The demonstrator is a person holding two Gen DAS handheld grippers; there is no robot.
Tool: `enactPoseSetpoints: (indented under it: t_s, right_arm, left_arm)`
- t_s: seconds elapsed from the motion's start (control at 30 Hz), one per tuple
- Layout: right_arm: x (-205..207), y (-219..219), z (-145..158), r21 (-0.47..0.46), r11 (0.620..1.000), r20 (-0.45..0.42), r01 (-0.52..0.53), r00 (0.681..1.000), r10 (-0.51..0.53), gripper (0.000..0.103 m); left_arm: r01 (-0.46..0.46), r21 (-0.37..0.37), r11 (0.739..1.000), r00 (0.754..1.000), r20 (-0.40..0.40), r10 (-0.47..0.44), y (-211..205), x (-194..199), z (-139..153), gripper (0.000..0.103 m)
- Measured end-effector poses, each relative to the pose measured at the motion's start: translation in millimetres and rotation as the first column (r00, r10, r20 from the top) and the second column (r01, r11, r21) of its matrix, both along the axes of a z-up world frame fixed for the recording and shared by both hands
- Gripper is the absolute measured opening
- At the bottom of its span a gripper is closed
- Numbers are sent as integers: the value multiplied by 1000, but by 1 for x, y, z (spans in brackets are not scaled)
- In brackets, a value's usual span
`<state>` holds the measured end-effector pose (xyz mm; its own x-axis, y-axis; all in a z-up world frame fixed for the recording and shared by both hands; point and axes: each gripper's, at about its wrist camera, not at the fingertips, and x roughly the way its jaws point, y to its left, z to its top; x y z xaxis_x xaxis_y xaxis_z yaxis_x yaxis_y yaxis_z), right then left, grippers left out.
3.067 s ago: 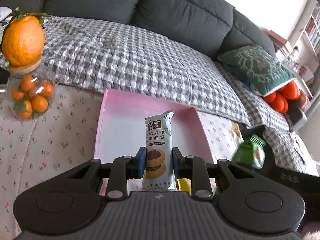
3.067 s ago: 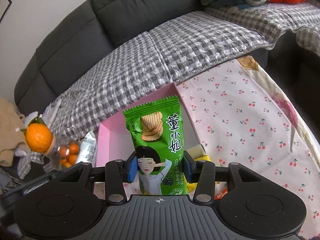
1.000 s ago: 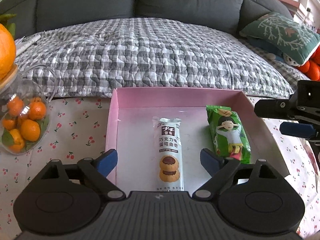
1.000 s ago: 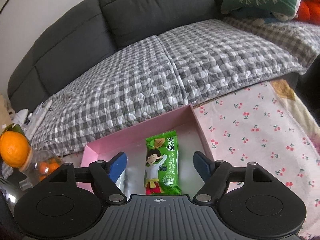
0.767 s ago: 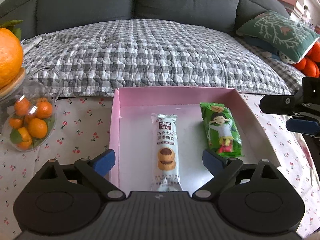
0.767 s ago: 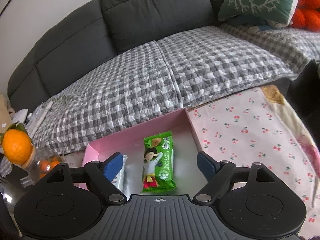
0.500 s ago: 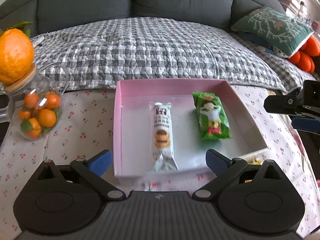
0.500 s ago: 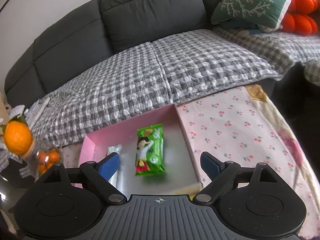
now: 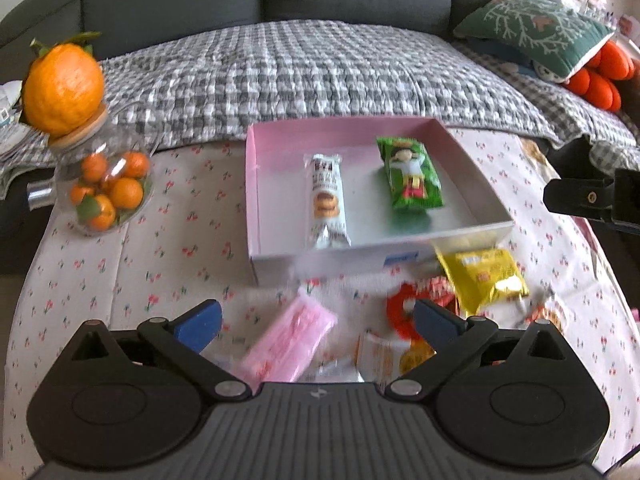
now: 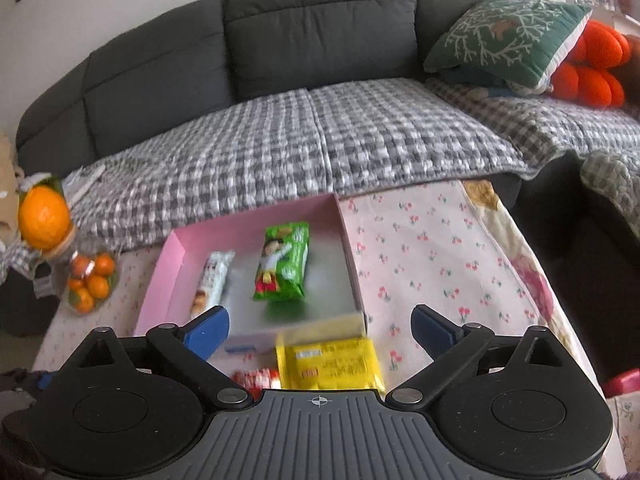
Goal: Organize snacks
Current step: 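Withdraw both tools from the box back toward the snack pile, then grasp the pink packet with the left tool while the right tool grasps the yellow packet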
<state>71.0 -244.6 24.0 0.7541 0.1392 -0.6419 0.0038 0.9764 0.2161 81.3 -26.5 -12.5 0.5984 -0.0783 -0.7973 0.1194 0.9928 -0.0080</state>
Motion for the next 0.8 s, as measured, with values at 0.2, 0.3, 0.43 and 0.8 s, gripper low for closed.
enactPoseSetpoints:
  t_s: [0.2, 0.3, 0.43, 0.8]
  right_arm:
    - [-12, -6, -16, -3, 997, -92, -80, 993, 80, 99]
    - [-18, -13, -22, 40, 993, -124, -115, 985, 119, 99]
    - [-25, -23, -35, 96, 991, -181, -98, 977, 114, 99]
    - [-32, -27, -57, 64, 993, -292, -104, 949, 118, 99]
  left_arm:
    - [4, -37, 999, 1000, -25, -5, 10, -13, -7, 102]
    - [-3, -77, 997, 998, -60, -2, 17, -16, -10, 102]
    - [-11, -114, 993, 995, -98, 0, 24, -21, -14, 102]
    - [-29, -144, 989, 992, -125, 11, 45, -25, -23, 94]
